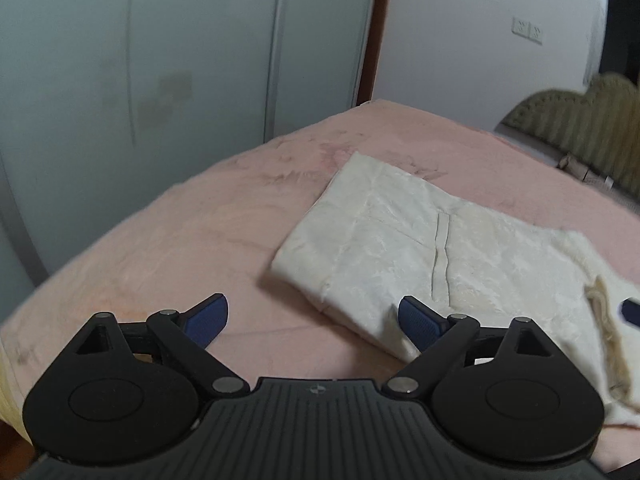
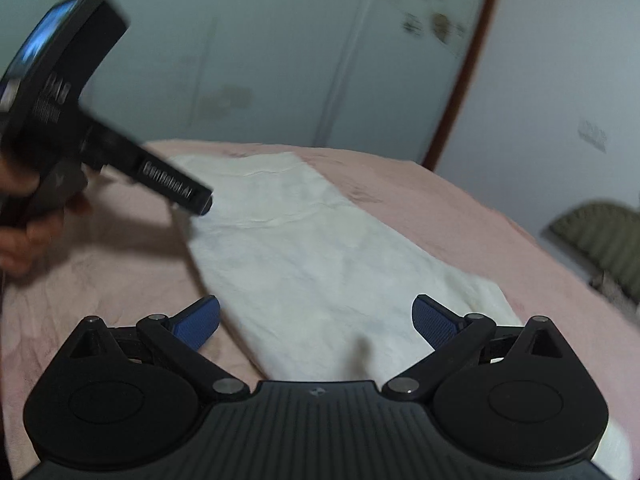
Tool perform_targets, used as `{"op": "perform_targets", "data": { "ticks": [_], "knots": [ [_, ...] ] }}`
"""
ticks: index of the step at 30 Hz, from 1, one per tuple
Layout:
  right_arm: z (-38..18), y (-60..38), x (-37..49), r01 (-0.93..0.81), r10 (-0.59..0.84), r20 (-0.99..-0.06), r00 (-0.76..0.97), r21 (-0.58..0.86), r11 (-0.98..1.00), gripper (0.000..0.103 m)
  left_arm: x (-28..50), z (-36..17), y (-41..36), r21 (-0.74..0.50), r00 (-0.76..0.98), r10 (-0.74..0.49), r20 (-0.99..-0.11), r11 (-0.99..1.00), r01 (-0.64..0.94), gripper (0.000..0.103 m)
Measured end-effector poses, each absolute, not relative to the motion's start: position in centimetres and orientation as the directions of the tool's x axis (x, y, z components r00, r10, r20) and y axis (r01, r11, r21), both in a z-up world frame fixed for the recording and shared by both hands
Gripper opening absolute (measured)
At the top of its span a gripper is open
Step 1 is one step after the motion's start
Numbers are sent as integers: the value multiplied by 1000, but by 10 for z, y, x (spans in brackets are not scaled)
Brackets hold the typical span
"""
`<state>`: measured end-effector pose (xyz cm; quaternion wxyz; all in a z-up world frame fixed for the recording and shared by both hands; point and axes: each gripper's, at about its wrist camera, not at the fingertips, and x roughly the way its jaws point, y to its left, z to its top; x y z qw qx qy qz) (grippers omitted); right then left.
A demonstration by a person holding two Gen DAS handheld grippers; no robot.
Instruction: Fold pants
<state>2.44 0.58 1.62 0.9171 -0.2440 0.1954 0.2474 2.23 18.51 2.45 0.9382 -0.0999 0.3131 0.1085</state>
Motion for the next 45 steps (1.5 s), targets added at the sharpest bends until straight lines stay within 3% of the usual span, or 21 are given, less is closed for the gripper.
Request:
{"op": "perform_targets", "data": {
  "ticks": [4,9,13,18,21,23,25,28,30,31,33,38,45],
  "knots": [
    [-1,42,23,-549,318,-474,821,-506,665,103,20,23,212,-332,766,-4,-643,903,-274,94],
    [-17,70,35,-466,263,-392,882,-639,612,103,32,15,235,-632,773,-256,-580,740,-230,98],
    [-17,82,54,-400,223,-339,914,-664,631,103,54,4,239,-736,765,-362,-533,644,-208,101],
    [6,66,58,-350,220,-284,933,-581,734,103,82,-7,233,-802,783,-402,-474,563,-197,101],
    [21,55,58,-457,295,-369,881,-506,732,103,108,-8,220,-778,784,-396,-478,605,-168,99],
    [32,43,55,-598,411,-454,791,-427,679,103,116,-6,212,-724,772,-351,-530,661,-197,88],
    [46,30,56,-609,446,-441,779,-364,705,103,120,-4,206,-670,768,-310,-561,715,-200,61],
    [51,13,82,-537,395,-436,809,-274,798,102,121,-8,204,-628,762,-266,-590,745,-226,39],
    [39,5,109,-486,330,-499,801,-222,845,102,121,-9,204,-609,763,-244,-598,757,-236,30],
    [30,4,120,-472,299,-541,786,-212,856,94,121,-10,203,-599,764,-234,-601,765,-237,22],
    [4,9,137,-489,250,-646,721,-220,844,88,119,-10,202,-580,769,-217,-601,781,-232,17],
    [19,1,138,-469,292,-588,754,-171,867,88,106,8,182,-465,820,-133,-556,868,-175,12],
    [37,-32,160,-416,374,-538,755,47,908,88,67,64,113,-240,915,-102,-391,971,5,11]
  ]
}}
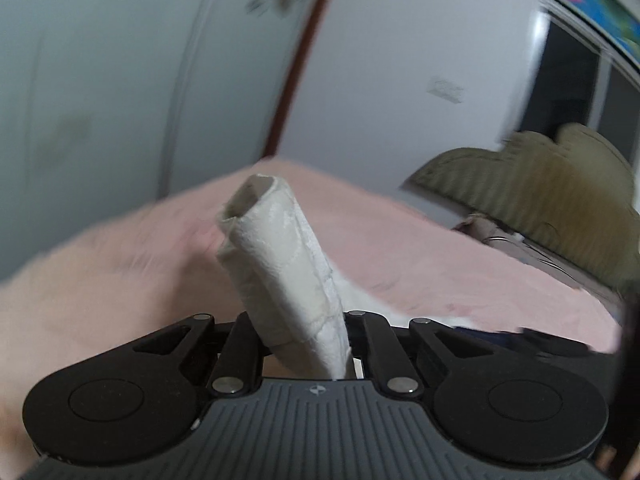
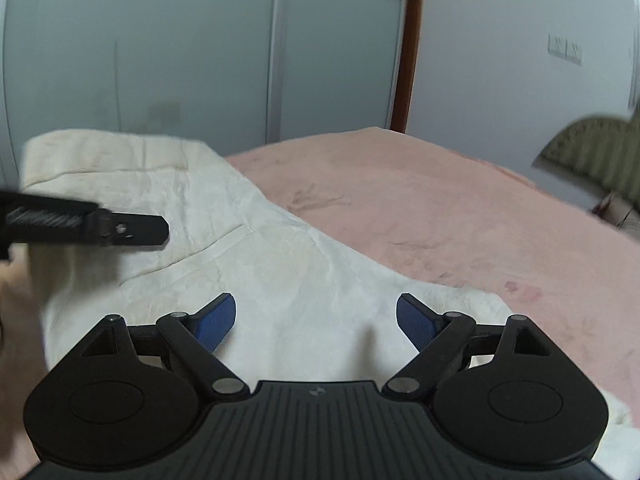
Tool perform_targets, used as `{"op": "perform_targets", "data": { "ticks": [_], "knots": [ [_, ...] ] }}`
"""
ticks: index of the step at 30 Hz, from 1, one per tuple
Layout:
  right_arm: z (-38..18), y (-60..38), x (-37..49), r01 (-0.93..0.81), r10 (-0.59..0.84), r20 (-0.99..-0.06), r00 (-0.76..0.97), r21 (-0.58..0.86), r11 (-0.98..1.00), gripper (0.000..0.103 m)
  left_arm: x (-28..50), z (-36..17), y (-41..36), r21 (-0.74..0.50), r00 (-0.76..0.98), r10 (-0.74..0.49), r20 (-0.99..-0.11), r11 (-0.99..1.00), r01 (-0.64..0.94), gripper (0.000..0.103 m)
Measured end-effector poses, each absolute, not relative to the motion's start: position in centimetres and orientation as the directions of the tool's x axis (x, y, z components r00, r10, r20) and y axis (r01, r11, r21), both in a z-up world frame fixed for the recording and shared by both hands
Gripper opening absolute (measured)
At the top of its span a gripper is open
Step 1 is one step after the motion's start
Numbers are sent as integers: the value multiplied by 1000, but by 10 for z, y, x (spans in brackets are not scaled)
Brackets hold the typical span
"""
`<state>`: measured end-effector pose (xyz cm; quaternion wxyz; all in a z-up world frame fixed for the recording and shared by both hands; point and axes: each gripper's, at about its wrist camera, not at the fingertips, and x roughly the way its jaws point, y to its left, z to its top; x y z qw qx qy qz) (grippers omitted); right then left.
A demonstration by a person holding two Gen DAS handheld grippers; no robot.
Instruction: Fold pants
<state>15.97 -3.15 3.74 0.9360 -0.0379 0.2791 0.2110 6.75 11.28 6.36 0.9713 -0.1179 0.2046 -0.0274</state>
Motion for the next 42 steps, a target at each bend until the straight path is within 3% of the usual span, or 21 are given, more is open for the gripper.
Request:
{"op": "perform_targets", "data": {
  "ticks": [5,9,15,22,29,30,35,39,42],
  "knots": [
    [54,-51,144,-462,461,-442,770,111,880,88,48,85,60,-162,929,-169,-329,979,121,11],
    [67,-72,120,-440,410,-374,832,5,898,88,33,90,14,-103,929,-223,-297,974,201,11],
    [73,-140,92,-369,366,-320,874,54,928,89,22,87,-62,-41,893,-352,-280,934,355,12],
    [60,-216,60,-265,259,-337,905,28,964,89,22,60,-146,-37,801,-492,-342,858,512,14],
    [32,-265,54,-244,223,-402,888,0,970,89,30,17,-197,-51,739,-523,-425,829,557,16],
    [29,-272,56,-238,218,-428,877,6,971,89,36,12,-204,-62,727,-525,-443,826,560,22],
    [17,-295,50,-152,123,-566,815,-4,988,89,49,-14,-217,-56,669,-519,-532,810,584,27],
    [15,-328,11,-68,67,-606,793,22,997,89,49,-19,-217,-80,609,-561,-561,769,634,54],
    [19,-348,-17,40,-12,-608,793,32,999,89,40,-12,-205,-92,587,-596,-548,740,666,60]
  ]
}}
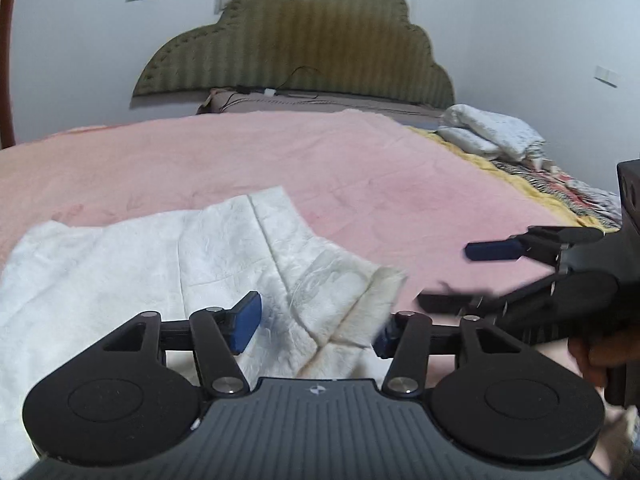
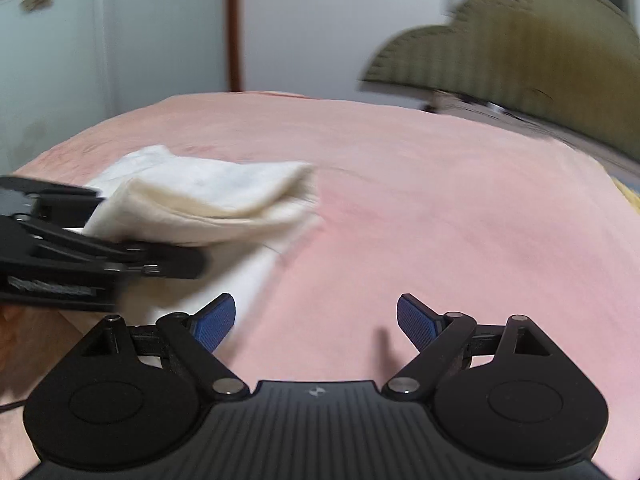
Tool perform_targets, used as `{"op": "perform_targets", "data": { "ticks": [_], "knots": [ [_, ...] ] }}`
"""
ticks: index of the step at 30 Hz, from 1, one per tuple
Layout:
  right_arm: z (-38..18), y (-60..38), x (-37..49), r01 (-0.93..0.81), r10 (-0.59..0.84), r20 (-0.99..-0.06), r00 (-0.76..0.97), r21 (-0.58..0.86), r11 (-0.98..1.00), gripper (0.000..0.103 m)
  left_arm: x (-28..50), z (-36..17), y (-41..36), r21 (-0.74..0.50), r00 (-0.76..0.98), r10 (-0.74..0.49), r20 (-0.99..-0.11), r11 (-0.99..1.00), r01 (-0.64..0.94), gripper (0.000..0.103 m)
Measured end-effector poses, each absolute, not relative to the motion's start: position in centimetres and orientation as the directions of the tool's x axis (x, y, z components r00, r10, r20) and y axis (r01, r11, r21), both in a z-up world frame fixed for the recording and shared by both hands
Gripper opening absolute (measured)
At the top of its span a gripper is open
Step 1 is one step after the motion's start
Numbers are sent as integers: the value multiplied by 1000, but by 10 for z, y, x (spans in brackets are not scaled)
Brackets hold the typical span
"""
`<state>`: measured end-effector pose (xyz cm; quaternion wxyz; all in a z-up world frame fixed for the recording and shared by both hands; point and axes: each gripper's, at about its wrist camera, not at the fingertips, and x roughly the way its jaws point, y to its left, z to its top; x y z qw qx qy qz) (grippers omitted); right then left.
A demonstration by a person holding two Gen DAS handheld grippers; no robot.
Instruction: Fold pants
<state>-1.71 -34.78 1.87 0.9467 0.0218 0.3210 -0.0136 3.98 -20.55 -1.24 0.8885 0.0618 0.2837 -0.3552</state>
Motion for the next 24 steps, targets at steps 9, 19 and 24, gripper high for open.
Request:
{"op": "perform_targets", "data": {
  "ticks": [9,19,24],
  "knots": [
    [62,-320,-7,4,34,-432,901,88,996,89,28,30,-108,-110,751,-547,-370,829,549,89],
    [33,-249,78,-155,135,-598,790,19,988,89,77,6,-106,96,767,-229,-599,931,353,86],
    [21,-260,58,-34,19,-620,784,-12,999,89,66,-7,-91,63,743,-268,-613,921,384,76]
  ]
}}
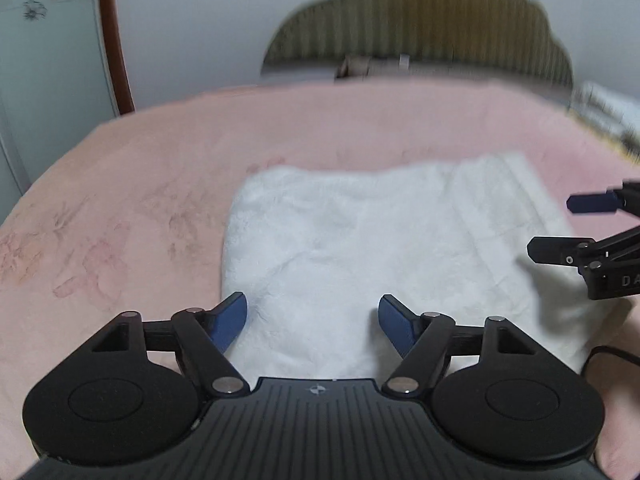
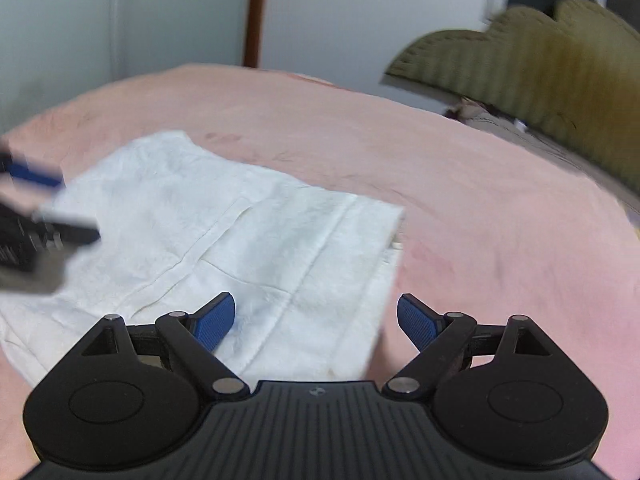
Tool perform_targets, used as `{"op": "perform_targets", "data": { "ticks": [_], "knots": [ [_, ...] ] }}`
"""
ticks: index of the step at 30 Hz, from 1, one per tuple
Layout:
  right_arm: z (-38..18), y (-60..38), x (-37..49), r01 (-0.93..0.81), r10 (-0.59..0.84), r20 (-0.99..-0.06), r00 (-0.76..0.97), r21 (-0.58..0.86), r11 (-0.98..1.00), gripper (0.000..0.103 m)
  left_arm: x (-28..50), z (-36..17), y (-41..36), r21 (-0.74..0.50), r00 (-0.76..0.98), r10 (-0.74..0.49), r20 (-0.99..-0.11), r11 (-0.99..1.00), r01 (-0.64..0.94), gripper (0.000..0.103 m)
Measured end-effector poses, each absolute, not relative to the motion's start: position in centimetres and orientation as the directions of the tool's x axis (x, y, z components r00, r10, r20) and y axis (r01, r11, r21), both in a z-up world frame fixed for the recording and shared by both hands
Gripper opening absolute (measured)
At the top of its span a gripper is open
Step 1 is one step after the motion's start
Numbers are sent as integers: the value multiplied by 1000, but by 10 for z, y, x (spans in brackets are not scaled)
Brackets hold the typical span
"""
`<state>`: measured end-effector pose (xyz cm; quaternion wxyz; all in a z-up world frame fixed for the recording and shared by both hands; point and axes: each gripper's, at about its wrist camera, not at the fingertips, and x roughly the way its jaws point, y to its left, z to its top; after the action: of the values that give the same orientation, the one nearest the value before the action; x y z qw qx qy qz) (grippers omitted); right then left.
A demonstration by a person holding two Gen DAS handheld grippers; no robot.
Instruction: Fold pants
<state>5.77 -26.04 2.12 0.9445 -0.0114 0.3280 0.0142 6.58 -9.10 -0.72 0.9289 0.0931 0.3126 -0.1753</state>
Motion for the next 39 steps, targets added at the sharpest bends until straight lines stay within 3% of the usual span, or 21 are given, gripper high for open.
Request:
{"op": "perform_targets", "data": {
  "ticks": [5,6,8,10,13,16,18,21,23,27,30,31,32,33,35,36,39],
  "knots": [
    [41,-246,28,-115,133,-513,848,66,991,89,50,-8,-96,75,728,-329,-601,884,461,84],
    [37,-242,28,-135,149,-525,838,66,989,89,48,-17,-102,106,712,-319,-626,869,482,84],
    [21,-234,33,-125,107,-591,800,10,992,89,36,-24,-104,156,742,-311,-594,860,485,84],
    [4,-231,32,-94,38,-622,782,-57,994,90,29,-22,-100,136,717,-373,-588,829,543,85],
    [13,-250,20,-59,89,-600,795,70,996,90,28,-11,-80,111,735,-408,-542,832,544,96],
    [14,-286,16,12,129,-582,803,231,973,90,48,-9,-60,99,778,-346,-524,883,459,98],
    [7,-311,21,68,167,-611,774,342,937,90,68,-11,-42,-9,745,-354,-565,906,424,98],
    [-9,-333,27,83,285,-612,738,502,861,90,106,-23,-13,-271,601,-468,-648,879,392,98],
    [-13,-341,32,68,347,-586,732,570,819,91,122,-35,0,-424,514,-554,-655,832,356,98],
    [-24,-345,49,-37,513,-499,699,691,722,91,133,-39,2,-515,463,-647,-606,763,392,98],
    [-27,-341,62,-76,544,-461,701,710,700,91,135,-42,-13,-523,434,-675,-597,738,427,98],
    [-29,-341,66,-76,555,-444,704,729,680,89,134,-42,-18,-516,438,-670,-599,741,430,96],
    [-32,-340,69,-69,559,-431,709,745,663,81,134,-42,-22,-512,443,-668,-598,744,430,95],
    [-34,-341,71,-58,546,-428,720,748,662,75,133,-41,-25,-511,451,-665,-595,746,426,85],
    [-39,-340,72,-10,509,-456,730,737,676,39,128,-40,-30,-453,501,-611,-613,791,411,61],
    [-39,-341,69,-9,506,-450,736,740,672,38,124,-39,-30,-407,526,-575,-626,817,408,43],
    [-32,-333,60,-31,489,-444,751,716,698,28,113,-34,-22,-399,564,-585,-583,811,429,24]
  ]
}}
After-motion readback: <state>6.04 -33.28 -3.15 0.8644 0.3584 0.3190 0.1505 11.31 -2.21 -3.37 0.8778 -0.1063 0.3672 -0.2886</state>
